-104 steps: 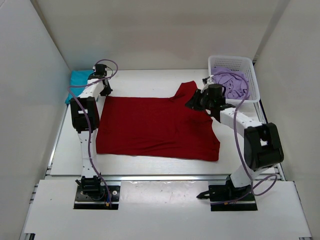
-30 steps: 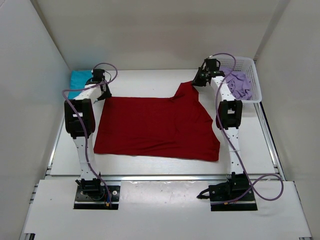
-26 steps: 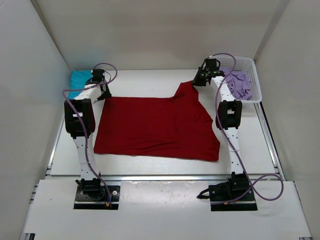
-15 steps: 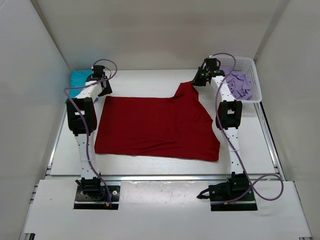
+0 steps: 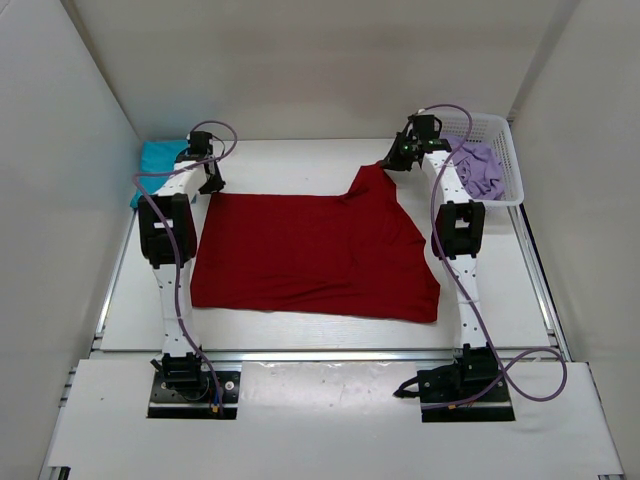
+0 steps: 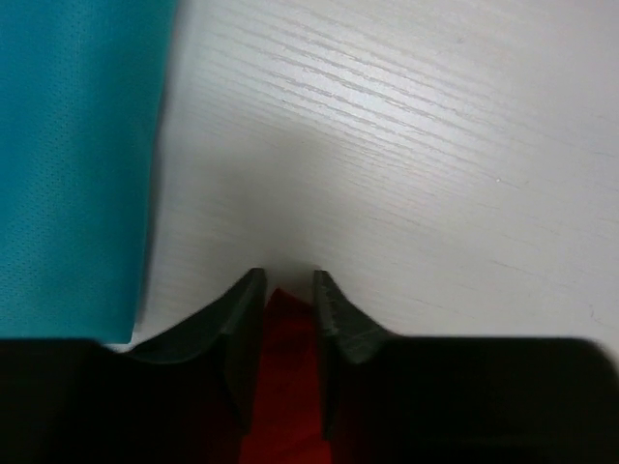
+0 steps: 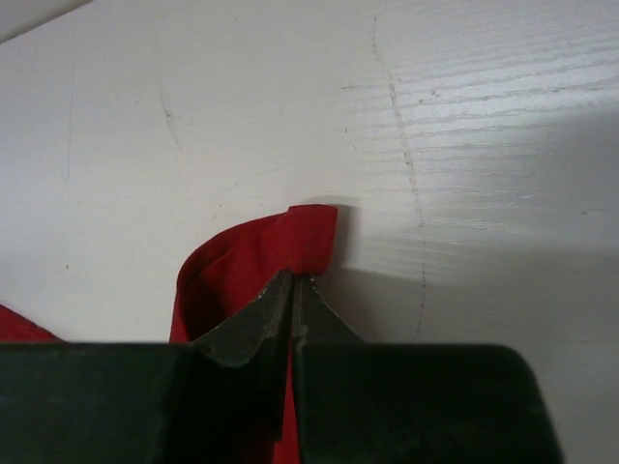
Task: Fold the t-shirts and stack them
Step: Grap the side of the flattened tshirt furthest away from the robot with both arms
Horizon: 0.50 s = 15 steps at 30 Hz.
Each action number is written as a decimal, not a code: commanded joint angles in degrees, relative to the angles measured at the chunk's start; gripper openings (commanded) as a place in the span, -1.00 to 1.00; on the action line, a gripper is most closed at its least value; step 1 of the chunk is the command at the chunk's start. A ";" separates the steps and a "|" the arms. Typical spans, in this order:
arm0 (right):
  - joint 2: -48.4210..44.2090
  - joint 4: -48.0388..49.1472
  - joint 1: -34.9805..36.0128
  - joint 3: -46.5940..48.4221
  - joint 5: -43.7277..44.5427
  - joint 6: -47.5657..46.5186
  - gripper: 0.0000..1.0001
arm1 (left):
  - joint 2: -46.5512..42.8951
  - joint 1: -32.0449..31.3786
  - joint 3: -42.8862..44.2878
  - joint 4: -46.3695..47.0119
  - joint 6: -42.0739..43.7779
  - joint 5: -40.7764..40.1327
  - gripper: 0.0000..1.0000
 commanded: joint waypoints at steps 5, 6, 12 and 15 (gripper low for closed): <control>0.58 0.17 -0.58 2.54 -1.33 0.32 -1.00 | -3.39 -2.35 -1.68 -1.16 1.36 -1.89 -0.64; 0.49 -0.01 -0.84 3.07 -1.07 0.07 -1.00 | -3.66 -2.36 -1.42 -0.99 1.10 -1.98 -0.75; -0.91 -3.34 -0.93 5.26 -1.60 -1.52 -0.99 | -6.46 -1.39 -5.10 2.16 -0.92 -0.83 -1.00; -1.35 -6.15 -0.67 6.85 -1.25 -3.09 -1.00 | -9.19 -1.48 -9.06 5.15 -1.89 -0.05 -1.00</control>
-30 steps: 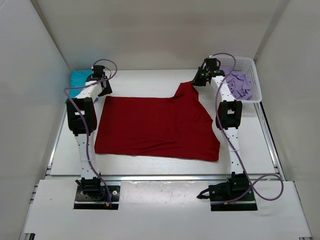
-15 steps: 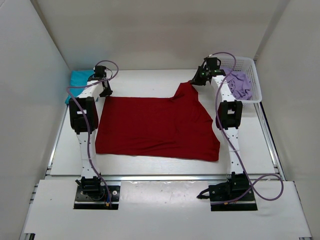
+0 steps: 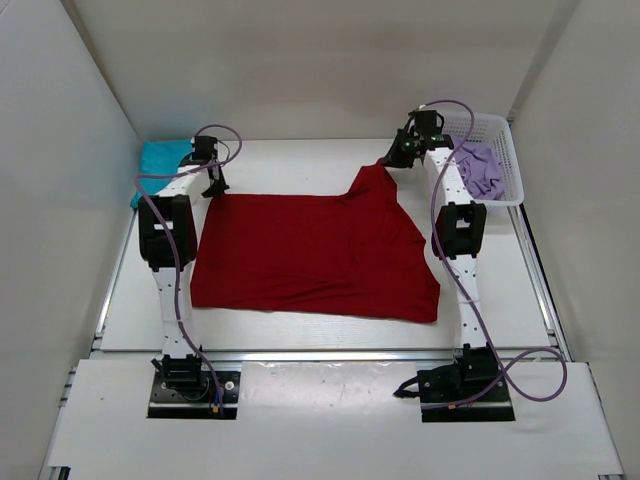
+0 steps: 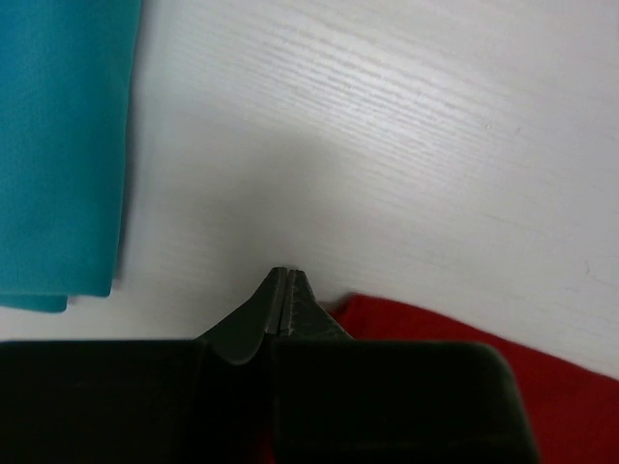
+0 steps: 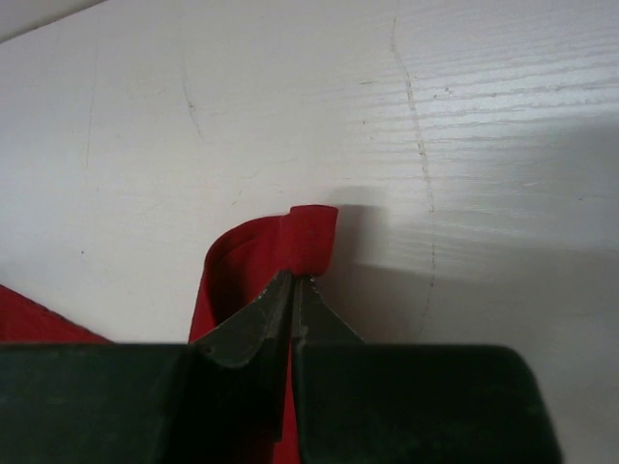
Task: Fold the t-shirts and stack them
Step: Grap the side of the flattened tshirt furthest away from the robot with both arms
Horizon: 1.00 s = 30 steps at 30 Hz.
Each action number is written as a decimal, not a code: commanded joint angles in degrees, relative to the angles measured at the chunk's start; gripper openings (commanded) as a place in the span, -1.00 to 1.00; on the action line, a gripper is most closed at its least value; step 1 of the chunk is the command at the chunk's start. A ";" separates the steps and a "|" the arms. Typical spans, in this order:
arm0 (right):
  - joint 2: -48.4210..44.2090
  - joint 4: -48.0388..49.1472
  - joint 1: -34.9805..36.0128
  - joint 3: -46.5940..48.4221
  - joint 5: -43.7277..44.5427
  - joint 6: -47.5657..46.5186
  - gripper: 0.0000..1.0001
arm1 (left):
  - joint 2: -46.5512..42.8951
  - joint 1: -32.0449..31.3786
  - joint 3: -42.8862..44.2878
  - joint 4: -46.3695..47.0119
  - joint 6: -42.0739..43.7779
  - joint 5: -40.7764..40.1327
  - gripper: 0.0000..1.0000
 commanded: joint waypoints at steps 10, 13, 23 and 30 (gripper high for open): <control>-6.16 -16.74 3.21 3.68 9.13 -9.04 -1.00 | -10.55 0.49 -6.70 4.05 -2.73 3.64 -1.00; -9.06 -18.86 4.53 3.68 11.68 -9.30 -1.00 | -10.73 0.49 -7.14 4.48 -2.81 4.34 -1.00; -18.20 -26.07 8.75 2.63 16.87 -9.65 -1.00 | -14.85 2.78 -11.71 7.90 -4.05 7.77 -1.00; -31.80 -20.55 9.19 -21.81 18.29 -12.54 -1.00 | -15.74 3.74 -14.70 10.10 -6.07 9.97 -1.00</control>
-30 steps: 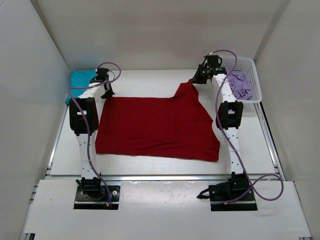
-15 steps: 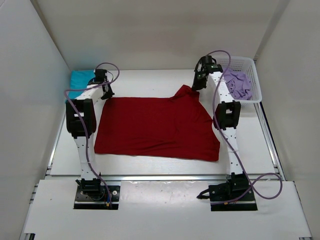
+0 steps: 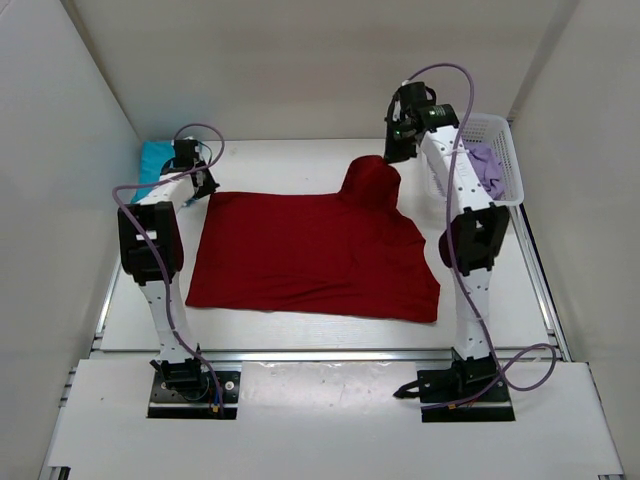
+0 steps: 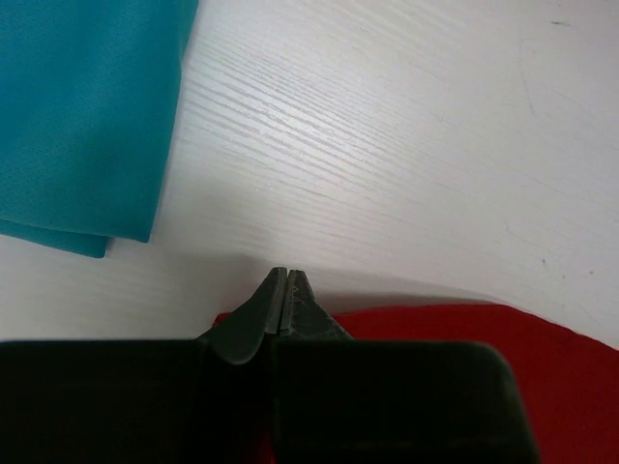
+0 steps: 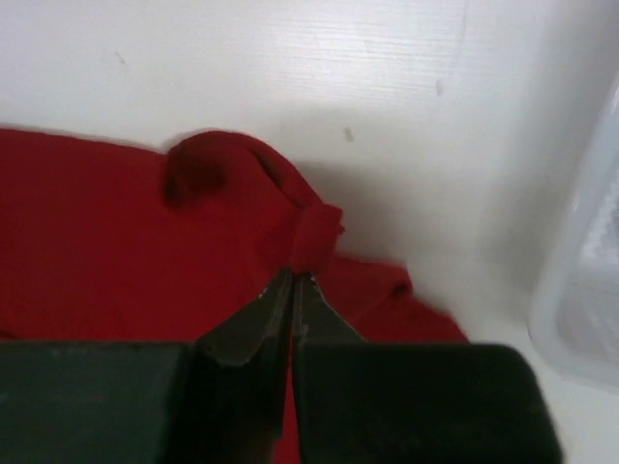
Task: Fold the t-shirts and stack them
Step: Grap the side of the flattened tshirt furthest away from the robot with both arms, then fold the other side of the tshirt into a rectangle
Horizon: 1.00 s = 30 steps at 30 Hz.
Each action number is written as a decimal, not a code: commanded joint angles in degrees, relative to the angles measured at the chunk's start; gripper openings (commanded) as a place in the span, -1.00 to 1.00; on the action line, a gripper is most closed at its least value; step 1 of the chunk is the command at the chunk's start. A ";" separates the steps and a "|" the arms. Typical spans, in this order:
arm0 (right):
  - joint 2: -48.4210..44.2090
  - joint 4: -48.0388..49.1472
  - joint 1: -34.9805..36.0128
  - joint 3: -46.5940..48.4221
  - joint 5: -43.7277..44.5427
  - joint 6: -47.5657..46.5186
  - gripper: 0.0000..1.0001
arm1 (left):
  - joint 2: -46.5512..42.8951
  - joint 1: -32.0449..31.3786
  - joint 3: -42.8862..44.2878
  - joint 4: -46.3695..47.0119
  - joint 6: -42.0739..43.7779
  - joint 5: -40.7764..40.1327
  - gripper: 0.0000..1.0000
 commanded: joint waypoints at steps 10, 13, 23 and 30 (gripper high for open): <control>-25.33 24.06 -0.79 -48.74 -0.89 -1.43 -1.00 | -7.25 0.31 -5.12 3.82 -1.08 1.69 -1.00; -30.67 27.84 -0.97 -56.72 -1.42 -0.37 -1.00 | -9.70 0.58 -7.76 5.65 -0.82 1.60 -1.00; -51.23 39.69 -2.47 -82.56 -1.33 4.55 -1.00 | -19.99 0.39 -17.69 11.29 0.84 -1.66 -1.00; -61.44 43.40 -2.11 -96.20 -1.60 7.18 -1.00 | -24.56 2.60 -26.30 14.54 -0.65 -1.48 -1.00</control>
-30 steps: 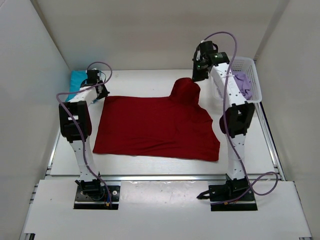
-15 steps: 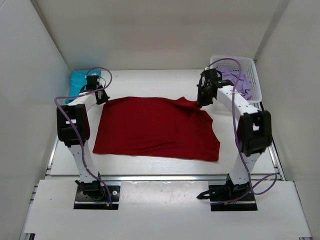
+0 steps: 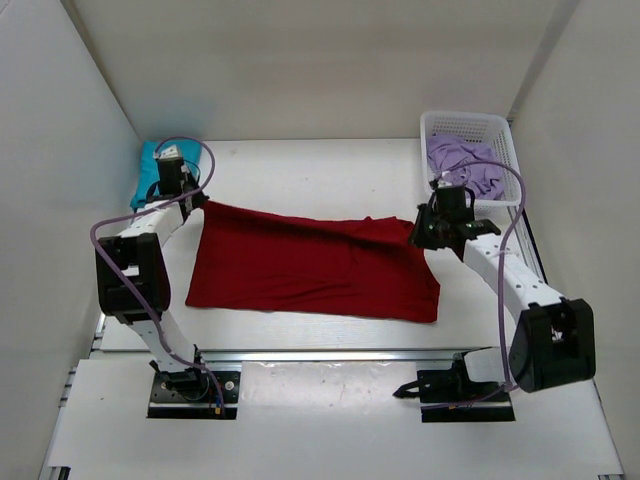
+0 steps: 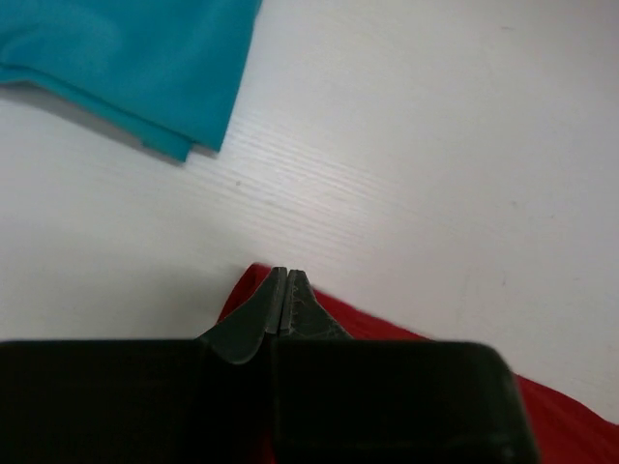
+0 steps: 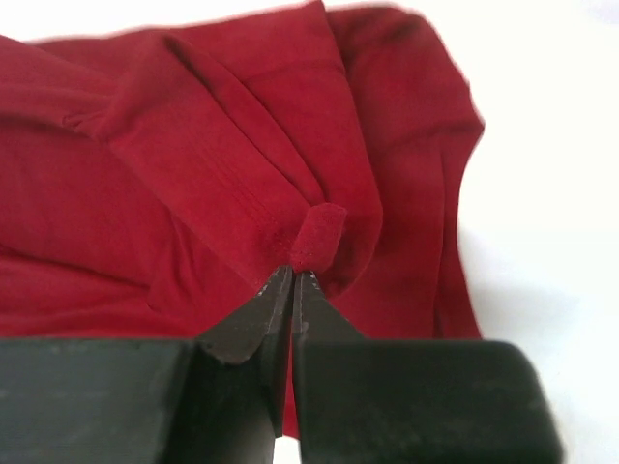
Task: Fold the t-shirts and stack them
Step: Fold the other side of the tshirt into a rectangle
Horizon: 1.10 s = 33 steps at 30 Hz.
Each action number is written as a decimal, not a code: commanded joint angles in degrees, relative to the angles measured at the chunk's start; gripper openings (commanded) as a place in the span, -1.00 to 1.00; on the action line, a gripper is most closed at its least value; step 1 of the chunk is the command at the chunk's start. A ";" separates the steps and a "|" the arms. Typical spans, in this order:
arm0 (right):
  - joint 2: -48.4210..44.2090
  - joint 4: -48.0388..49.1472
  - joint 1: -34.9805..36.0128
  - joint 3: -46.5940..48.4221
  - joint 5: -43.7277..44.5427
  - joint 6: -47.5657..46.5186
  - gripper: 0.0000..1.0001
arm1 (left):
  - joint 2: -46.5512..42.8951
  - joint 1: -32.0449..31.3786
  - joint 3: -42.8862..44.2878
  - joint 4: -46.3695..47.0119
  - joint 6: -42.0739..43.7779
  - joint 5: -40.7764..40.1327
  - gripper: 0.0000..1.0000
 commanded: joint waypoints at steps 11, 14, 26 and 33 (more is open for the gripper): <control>-19.02 8.01 -1.20 -18.50 -0.10 5.78 -1.00 | -9.85 1.35 -11.56 2.33 -1.32 -1.35 -1.00; -22.79 7.13 -1.12 -21.05 -0.55 6.75 -1.00 | -11.42 2.49 -13.31 1.45 -2.38 1.01 -1.00; -34.40 11.70 -11.48 -36.16 -7.23 11.59 -1.00 | -22.41 3.55 -21.84 -1.01 -3.96 -0.74 -1.00; -33.88 14.69 -9.82 -39.16 -6.53 12.90 -0.91 | -15.92 4.15 -20.18 -5.31 -4.57 -1.10 -0.52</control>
